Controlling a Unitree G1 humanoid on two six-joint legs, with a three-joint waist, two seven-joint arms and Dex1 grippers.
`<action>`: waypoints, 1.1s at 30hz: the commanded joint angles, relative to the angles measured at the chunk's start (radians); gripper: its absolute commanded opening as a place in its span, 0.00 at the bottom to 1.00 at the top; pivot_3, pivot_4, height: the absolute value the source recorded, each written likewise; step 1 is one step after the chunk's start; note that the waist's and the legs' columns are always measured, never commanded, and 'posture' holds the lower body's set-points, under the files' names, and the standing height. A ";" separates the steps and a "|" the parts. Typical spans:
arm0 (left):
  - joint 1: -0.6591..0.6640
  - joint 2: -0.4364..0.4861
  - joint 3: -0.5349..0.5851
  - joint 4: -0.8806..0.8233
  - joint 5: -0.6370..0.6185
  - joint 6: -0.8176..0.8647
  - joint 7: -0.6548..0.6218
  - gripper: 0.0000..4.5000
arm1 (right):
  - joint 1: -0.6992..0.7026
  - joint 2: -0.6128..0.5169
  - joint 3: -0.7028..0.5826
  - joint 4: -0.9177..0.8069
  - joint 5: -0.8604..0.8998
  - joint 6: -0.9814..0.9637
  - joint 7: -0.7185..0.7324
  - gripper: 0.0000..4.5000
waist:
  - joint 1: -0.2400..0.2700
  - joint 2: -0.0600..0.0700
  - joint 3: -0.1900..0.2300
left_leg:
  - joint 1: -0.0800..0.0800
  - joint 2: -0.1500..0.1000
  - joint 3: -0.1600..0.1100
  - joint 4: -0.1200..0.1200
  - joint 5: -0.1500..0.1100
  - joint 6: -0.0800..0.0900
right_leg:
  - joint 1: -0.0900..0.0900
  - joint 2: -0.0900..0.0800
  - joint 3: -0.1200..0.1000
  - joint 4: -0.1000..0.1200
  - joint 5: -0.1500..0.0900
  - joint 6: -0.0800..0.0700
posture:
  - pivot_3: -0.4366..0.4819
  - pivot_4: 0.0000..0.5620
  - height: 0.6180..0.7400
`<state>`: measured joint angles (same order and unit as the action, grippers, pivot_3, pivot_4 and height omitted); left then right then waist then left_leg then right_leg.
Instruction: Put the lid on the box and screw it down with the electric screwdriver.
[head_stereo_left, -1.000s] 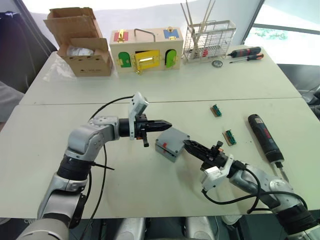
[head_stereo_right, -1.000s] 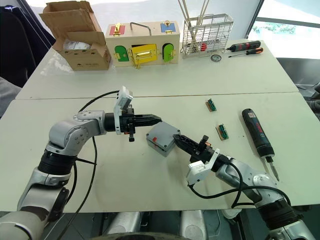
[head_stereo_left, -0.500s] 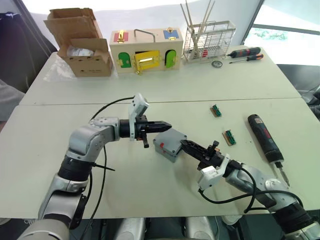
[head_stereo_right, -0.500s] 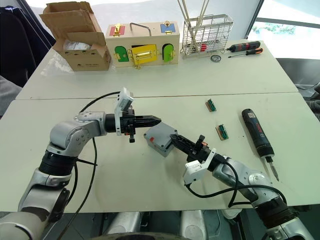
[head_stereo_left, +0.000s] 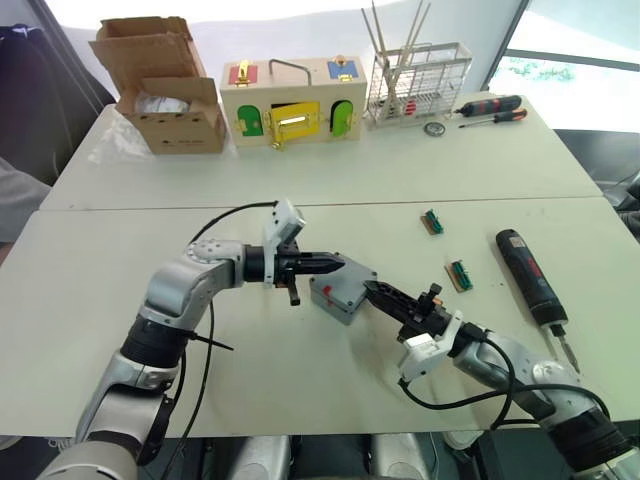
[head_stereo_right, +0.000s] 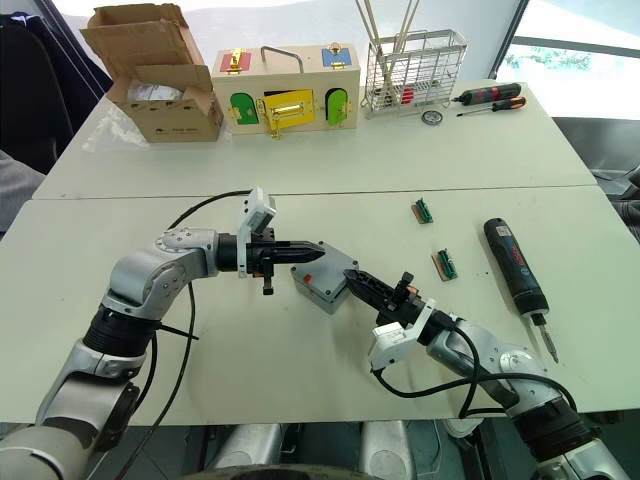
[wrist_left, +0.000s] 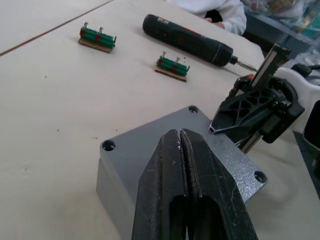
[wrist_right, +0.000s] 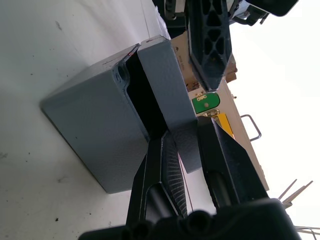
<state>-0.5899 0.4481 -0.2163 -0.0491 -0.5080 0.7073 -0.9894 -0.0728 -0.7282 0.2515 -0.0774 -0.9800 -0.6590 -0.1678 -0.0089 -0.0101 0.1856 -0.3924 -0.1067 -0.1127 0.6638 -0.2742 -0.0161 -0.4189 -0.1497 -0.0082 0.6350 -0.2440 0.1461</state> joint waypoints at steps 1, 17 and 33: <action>0.006 0.003 -0.009 -0.012 0.019 -0.033 -0.018 0.00 | 0.038 -0.019 0.032 0.020 -0.028 0.001 0.025 0.03 | 0.000 0.000 0.000 | 0.000 0.000 0.000 0.000 0.000 0.000 | 0.000 0.000 0.000 0.000 0.000 0.000 | 0.48 0.27 1.00; 0.079 0.040 -0.172 0.063 0.236 -0.153 -0.031 0.00 | 0.064 -0.039 0.012 0.013 -0.021 0.005 0.003 0.92 | 0.000 -0.005 -0.035 | 0.029 0.001 -0.001 -0.008 -0.010 0.015 | 0.030 -0.001 0.001 -0.008 -0.007 0.004 | 0.48 0.27 1.00; 0.096 0.031 -0.205 0.125 0.309 -0.231 -0.033 0.00 | 0.175 -0.076 -0.048 -0.070 -0.012 0.007 -0.035 0.92 | 0.025 -0.005 -0.044 | 0.037 0.000 -0.003 -0.014 -0.010 0.016 | 0.040 -0.001 0.003 -0.017 -0.010 0.002 | 0.48 0.27 1.00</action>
<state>-0.5327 0.4621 -0.3543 0.0005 -0.2717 0.4479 -1.0237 0.0664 -0.7786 0.2032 -0.1488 -0.9780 -0.6381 -0.2101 0.0161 -0.0148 0.1413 -0.3556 -0.1072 -0.1161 0.6497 -0.2847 0.0007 -0.3787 -0.1504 -0.0049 0.6171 -0.2544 0.1477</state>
